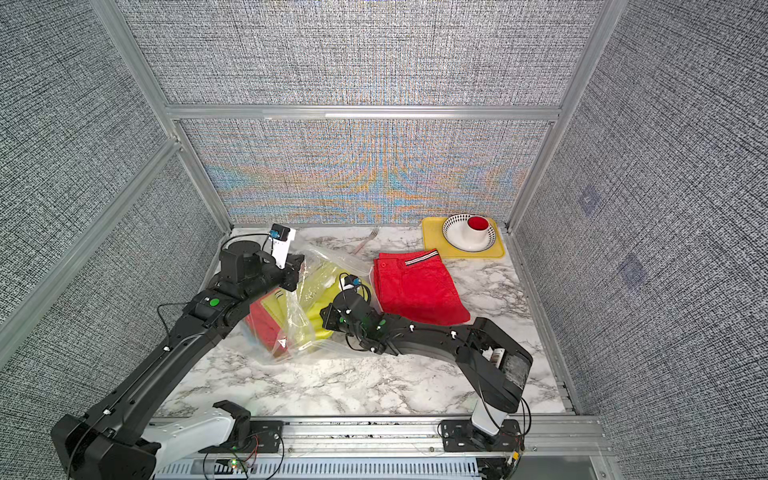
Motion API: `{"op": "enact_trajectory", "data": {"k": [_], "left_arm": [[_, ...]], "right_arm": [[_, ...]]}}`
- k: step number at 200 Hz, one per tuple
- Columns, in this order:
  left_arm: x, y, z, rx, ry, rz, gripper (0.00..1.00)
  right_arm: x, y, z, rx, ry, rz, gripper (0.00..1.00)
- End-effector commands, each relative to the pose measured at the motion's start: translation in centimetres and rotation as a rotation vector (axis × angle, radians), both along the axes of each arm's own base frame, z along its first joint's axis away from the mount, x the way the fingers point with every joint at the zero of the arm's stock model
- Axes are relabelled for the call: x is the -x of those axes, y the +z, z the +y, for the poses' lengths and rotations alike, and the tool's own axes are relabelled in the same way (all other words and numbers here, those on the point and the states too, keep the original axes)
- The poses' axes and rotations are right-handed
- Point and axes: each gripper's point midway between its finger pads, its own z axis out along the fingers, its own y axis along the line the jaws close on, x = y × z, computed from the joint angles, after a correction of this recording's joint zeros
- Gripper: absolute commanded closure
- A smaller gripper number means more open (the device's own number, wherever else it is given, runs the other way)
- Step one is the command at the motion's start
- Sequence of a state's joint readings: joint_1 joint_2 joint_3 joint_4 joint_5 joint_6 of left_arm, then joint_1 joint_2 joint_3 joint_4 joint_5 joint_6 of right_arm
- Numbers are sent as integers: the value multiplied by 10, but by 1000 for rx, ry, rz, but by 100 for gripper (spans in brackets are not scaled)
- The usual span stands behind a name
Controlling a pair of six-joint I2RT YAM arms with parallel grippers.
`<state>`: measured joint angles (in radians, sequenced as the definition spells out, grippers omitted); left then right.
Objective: Take the trousers out of the vacuum bag
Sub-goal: Take out the trousers from the vacuum bag.
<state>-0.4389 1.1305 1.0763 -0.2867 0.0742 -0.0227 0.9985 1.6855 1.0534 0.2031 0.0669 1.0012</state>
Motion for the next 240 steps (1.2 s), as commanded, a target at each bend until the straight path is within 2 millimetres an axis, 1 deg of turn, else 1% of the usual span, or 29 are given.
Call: {"op": "enact_trajectory", "data": {"k": [1,12,41,79,98,120,132,147,159,175,192,240], "left_arm": [[-5,5,2,5,22,-26,100],[-5,4,2,4,25,-24,100],[-7,-2,5,0,47,-12,100],[-9,-15,-1,1,22,22,100],[-15,-19,-6,13,13,30,100],[-24,-16,-17,26,-14,34,100],[-29,-12,-22,31,-29,34,100],[-35,-14,-29,27,-51,44,100],[-39,-18,-32,24,-62,59,100],[-40,-26,-35,23,-72,80,100],[-37,-37,-34,23,-69,102,100],[-28,-68,-24,-6,-37,144,100]], "right_arm": [[-12,18,-6,32,-25,-102,92],[-12,22,-6,48,-12,-117,95],[-10,38,-7,122,46,-196,97],[-5,74,-14,221,141,-344,98],[4,88,-13,243,213,-410,99],[15,92,-8,250,306,-454,99],[25,93,-3,234,367,-465,99],[36,96,1,211,422,-477,99],[41,103,-1,203,427,-496,100],[39,115,-11,212,394,-518,100],[38,133,-24,226,354,-557,100],[40,196,-66,190,245,-654,100]]}}
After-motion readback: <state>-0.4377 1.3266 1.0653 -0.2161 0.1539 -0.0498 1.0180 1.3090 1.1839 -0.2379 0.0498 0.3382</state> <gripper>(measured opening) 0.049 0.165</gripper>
